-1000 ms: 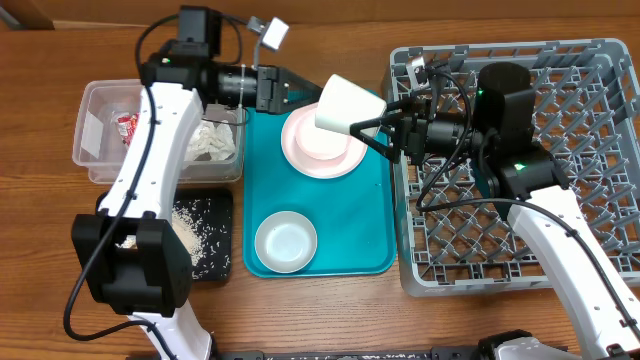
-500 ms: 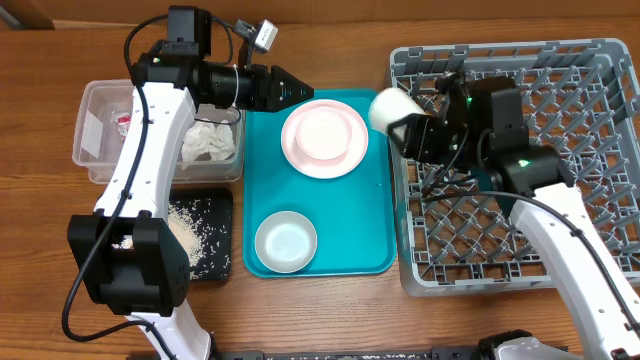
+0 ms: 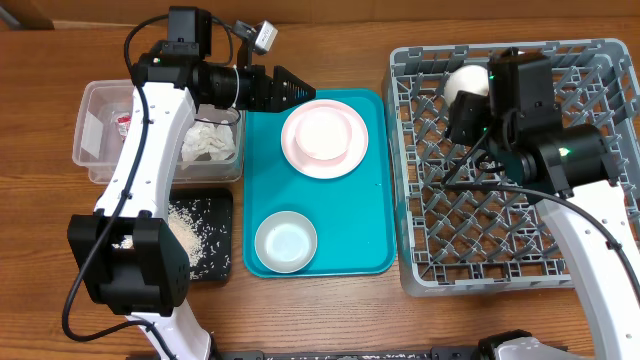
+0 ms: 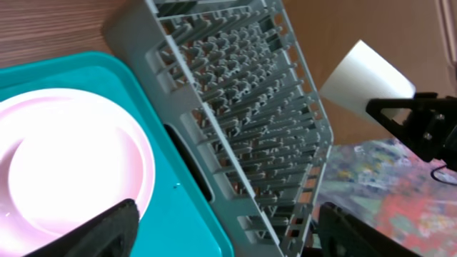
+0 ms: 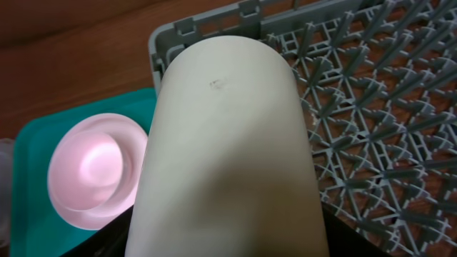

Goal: Sort waste into correct bins and load items into the dishwasher
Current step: 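Carry the cup into the dish rack and set it down with right gripper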

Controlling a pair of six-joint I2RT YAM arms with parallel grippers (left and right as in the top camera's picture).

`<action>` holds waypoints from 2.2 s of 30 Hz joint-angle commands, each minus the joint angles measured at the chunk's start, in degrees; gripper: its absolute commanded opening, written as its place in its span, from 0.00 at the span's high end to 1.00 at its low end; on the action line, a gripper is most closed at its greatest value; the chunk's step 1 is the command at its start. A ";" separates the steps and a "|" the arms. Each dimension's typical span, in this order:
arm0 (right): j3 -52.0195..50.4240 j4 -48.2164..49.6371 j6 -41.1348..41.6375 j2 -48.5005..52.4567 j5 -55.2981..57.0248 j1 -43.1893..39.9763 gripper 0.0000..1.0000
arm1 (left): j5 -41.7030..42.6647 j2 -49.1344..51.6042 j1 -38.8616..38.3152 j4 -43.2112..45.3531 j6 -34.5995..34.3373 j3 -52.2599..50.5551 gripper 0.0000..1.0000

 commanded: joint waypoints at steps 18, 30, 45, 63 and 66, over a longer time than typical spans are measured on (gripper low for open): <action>1.07 -3.30 0.55 10.14 4.07 -0.48 0.45 | -5.73 -0.70 -0.33 -0.28 0.04 1.03 0.00; -0.46 -4.87 0.52 10.51 4.07 -1.07 0.45 | -5.73 -0.70 -0.33 -0.31 0.04 1.03 0.00; -3.72 -3.15 0.09 10.84 0.61 -1.09 0.45 | -8.46 -0.70 -0.33 -0.24 0.02 1.03 0.00; -3.80 -2.25 0.09 10.88 -5.55 -1.09 0.45 | -8.48 -0.70 -0.31 -0.11 0.04 1.03 0.00; -3.82 -1.97 0.09 10.88 -7.98 -1.09 0.46 | -8.48 -0.70 -0.31 -0.11 0.07 1.03 0.00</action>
